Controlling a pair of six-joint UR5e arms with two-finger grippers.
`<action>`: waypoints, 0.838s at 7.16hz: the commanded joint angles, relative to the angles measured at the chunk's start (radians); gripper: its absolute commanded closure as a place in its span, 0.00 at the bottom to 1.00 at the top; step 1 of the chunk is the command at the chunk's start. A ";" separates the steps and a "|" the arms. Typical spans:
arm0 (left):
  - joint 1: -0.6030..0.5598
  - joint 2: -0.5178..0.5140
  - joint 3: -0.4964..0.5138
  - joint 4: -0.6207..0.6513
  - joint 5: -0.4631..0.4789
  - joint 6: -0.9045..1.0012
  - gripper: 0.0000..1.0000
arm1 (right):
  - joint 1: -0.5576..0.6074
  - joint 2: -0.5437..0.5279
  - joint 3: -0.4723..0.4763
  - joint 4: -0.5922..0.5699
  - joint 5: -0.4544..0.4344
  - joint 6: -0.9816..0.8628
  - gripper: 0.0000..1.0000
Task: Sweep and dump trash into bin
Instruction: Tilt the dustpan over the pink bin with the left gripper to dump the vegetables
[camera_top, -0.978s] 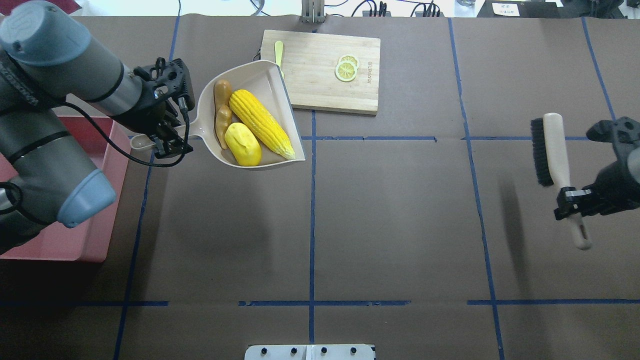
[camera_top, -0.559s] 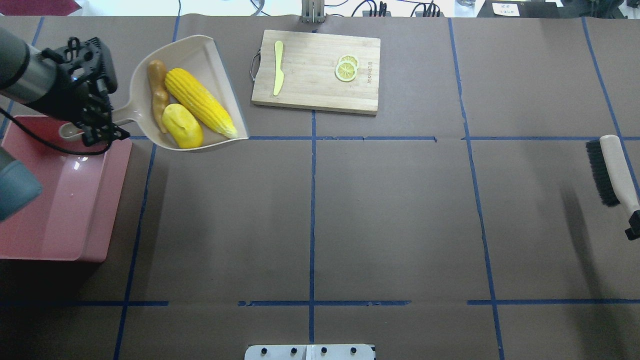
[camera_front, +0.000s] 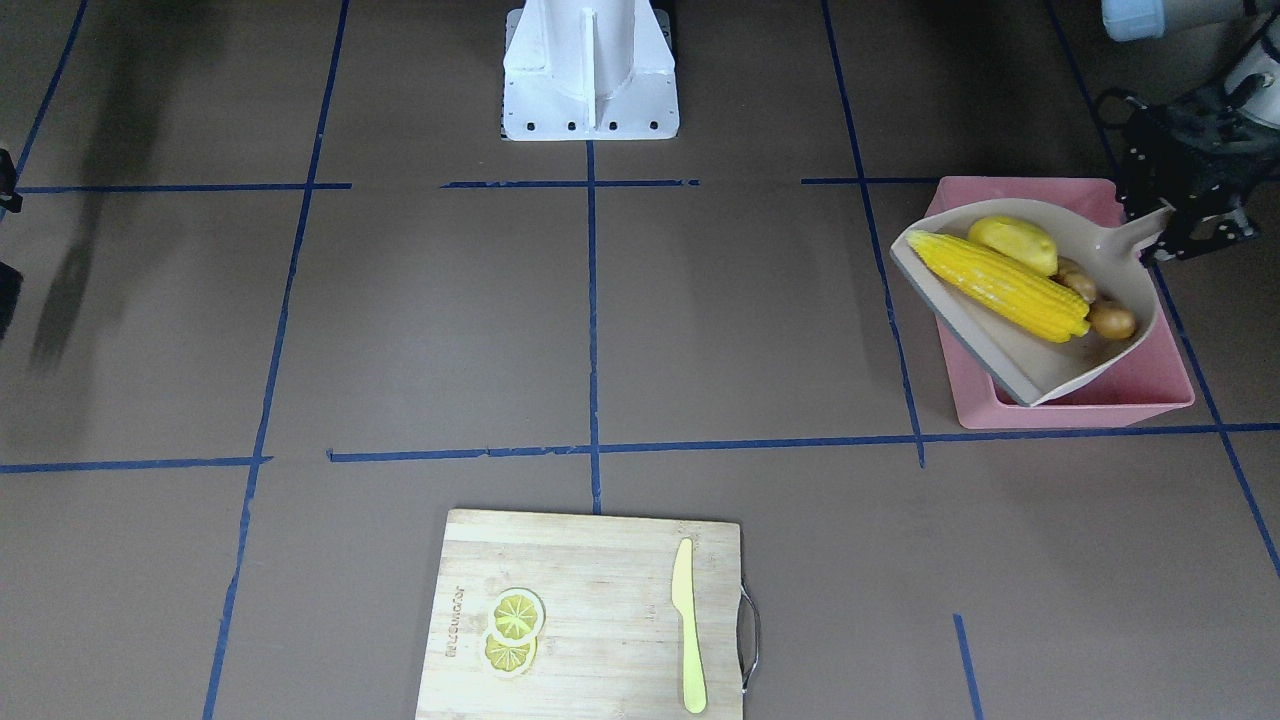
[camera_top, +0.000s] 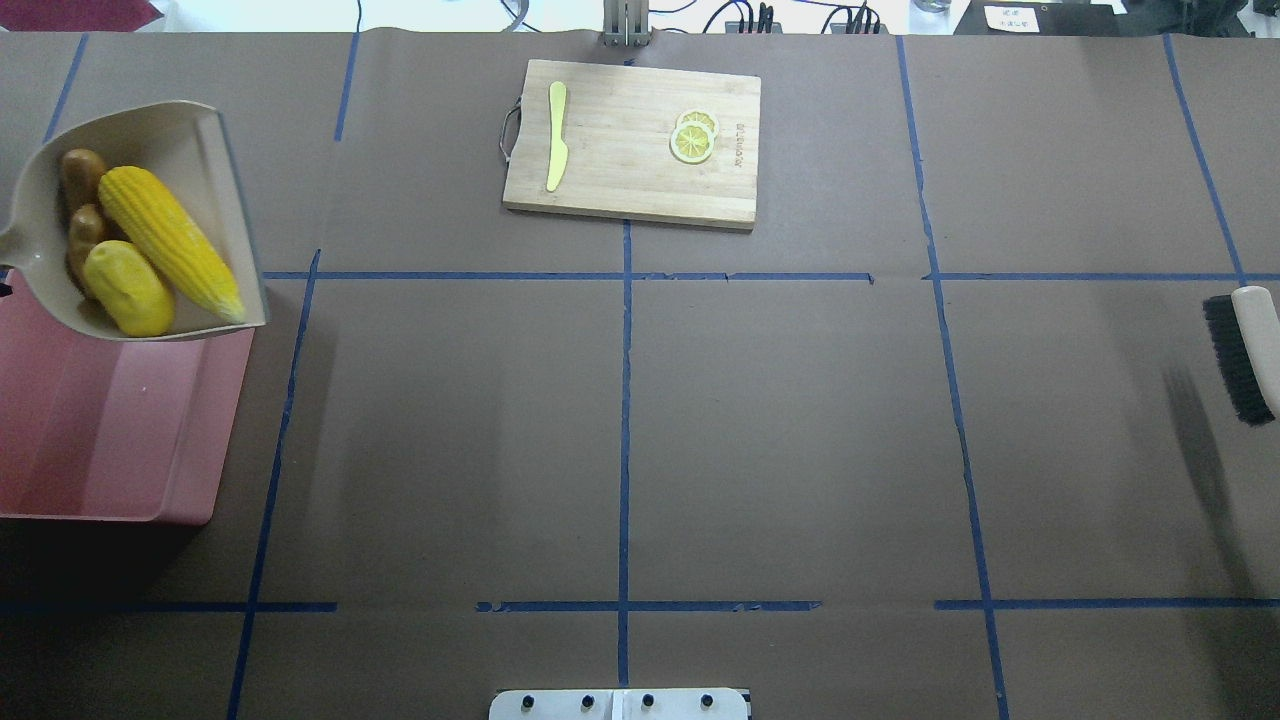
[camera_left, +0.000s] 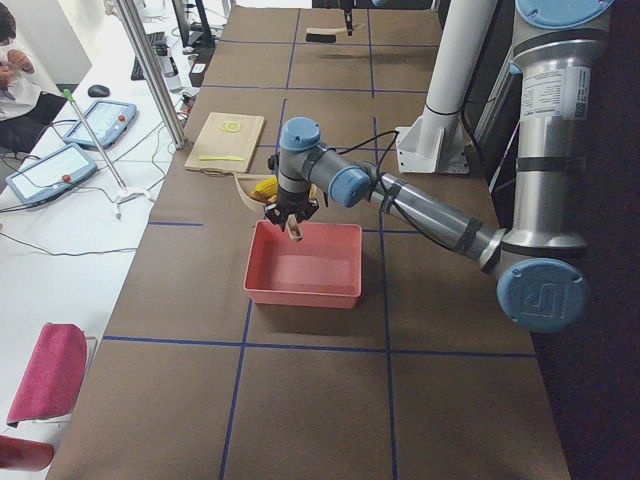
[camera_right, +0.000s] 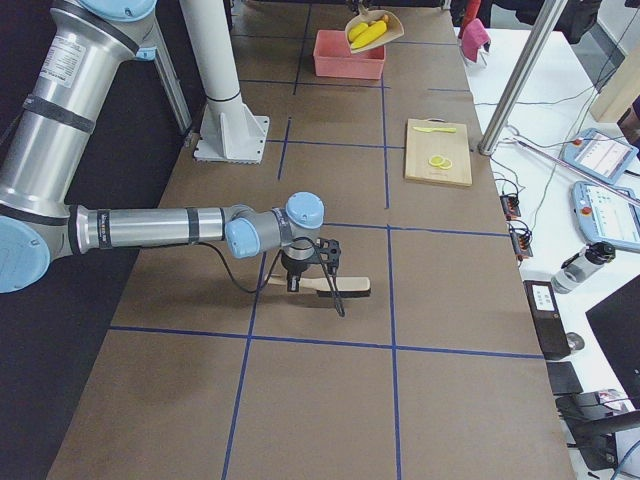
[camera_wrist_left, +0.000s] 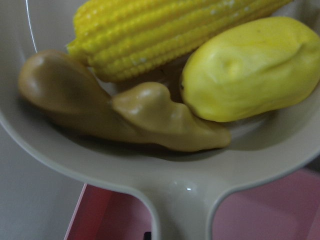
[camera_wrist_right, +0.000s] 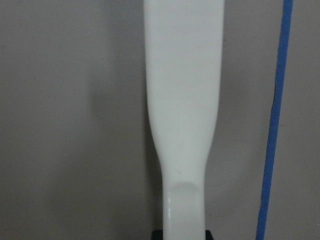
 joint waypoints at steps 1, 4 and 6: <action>-0.087 0.063 0.002 0.004 0.027 0.154 0.81 | 0.001 -0.001 -0.001 0.005 0.000 0.000 0.95; -0.087 0.089 -0.009 0.036 0.253 0.431 0.81 | 0.000 -0.001 -0.001 0.005 0.000 0.003 0.95; -0.083 0.083 -0.041 0.083 0.420 0.630 0.81 | 0.000 -0.001 -0.001 0.005 0.002 0.005 0.95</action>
